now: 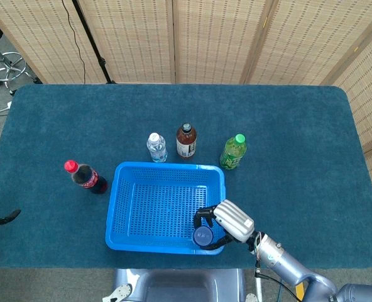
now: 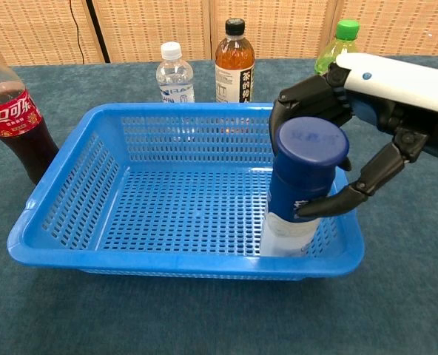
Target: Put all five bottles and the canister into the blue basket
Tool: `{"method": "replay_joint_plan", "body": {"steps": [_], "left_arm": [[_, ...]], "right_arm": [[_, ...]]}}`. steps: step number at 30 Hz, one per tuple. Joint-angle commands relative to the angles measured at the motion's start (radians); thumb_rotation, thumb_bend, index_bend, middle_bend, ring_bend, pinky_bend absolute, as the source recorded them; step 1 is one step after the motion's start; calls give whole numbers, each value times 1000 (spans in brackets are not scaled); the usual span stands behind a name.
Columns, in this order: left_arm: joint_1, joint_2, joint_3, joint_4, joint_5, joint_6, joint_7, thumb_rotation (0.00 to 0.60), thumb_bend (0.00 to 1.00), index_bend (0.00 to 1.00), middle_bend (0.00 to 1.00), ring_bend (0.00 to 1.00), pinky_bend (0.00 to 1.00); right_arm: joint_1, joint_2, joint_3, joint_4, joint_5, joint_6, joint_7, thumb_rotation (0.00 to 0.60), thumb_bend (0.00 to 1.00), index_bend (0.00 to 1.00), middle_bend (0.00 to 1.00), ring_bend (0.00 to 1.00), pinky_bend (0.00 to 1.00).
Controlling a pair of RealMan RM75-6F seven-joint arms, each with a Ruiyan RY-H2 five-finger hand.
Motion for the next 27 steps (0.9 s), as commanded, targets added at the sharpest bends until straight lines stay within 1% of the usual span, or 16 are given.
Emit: {"method": "replay_joint_plan", "body": {"steps": [1, 2, 3, 5, 6, 9, 12, 15, 17, 18, 21, 23, 25, 27], "left_arm": [[-1, 0, 1, 0, 1, -2, -1, 600, 39, 0, 0, 0, 0], [-1, 0, 1, 0, 0, -3, 0, 600, 40, 0, 0, 0, 0], [-1, -1, 1, 0, 0, -3, 0, 600, 40, 0, 0, 0, 0], [-2, -1, 0, 0, -1, -5, 3, 600, 40, 0, 0, 0, 0], [-3, -2, 0, -1, -2, -6, 4, 600, 40, 0, 0, 0, 0], [-4, -3, 0, -2, 2, -4, 4, 600, 40, 0, 0, 0, 0], [-3, -2, 1, -1, 11, -1, 0, 600, 40, 0, 0, 0, 0], [-1, 1, 4, 2, 19, 2, -11, 600, 40, 0, 0, 0, 0], [1, 4, 6, 5, 24, 5, -22, 600, 40, 0, 0, 0, 0], [3, 6, 7, 7, 27, 7, -30, 600, 40, 0, 0, 0, 0], [5, 9, 7, 9, 30, 9, -38, 600, 40, 0, 0, 0, 0], [7, 8, 7, 14, 32, 17, -32, 600, 40, 0, 0, 0, 0], [10, 6, 8, 14, 37, 24, -29, 600, 40, 0, 0, 0, 0], [14, 3, 11, 14, 46, 34, -24, 600, 40, 0, 0, 0, 0]], "right_arm": [[-8, 6, -24, 11, -18, 10, -7, 600, 267, 248, 221, 197, 399], [-9, 11, -26, 6, -16, 13, -4, 600, 198, 176, 133, 111, 322], [-11, 16, -26, 0, -14, 16, -2, 600, 113, 121, 67, 51, 265], [-17, 28, -23, -12, -5, 27, -7, 600, 18, 65, 10, 4, 209], [-24, 36, -19, -21, 3, 38, -16, 600, 0, 42, 0, 0, 192], [-45, 54, -4, -43, 16, 80, -32, 600, 0, 13, 0, 0, 169], [-73, 96, 13, -74, 28, 139, -36, 600, 0, 5, 0, 0, 159], [-99, 158, 46, -98, 58, 197, -32, 600, 0, 0, 0, 0, 144], [-119, 190, 84, -98, 106, 239, -14, 600, 0, 0, 0, 0, 118], [-128, 202, 109, -88, 141, 259, 6, 600, 0, 0, 0, 0, 83], [-135, 222, 132, -73, 188, 258, 40, 600, 0, 0, 0, 0, 3], [-137, 247, 151, -59, 250, 230, 86, 600, 0, 0, 0, 0, 0], [-132, 270, 162, -42, 308, 177, 131, 600, 0, 0, 0, 0, 0], [-112, 273, 169, 7, 387, 80, 176, 600, 0, 0, 0, 0, 0]]}}
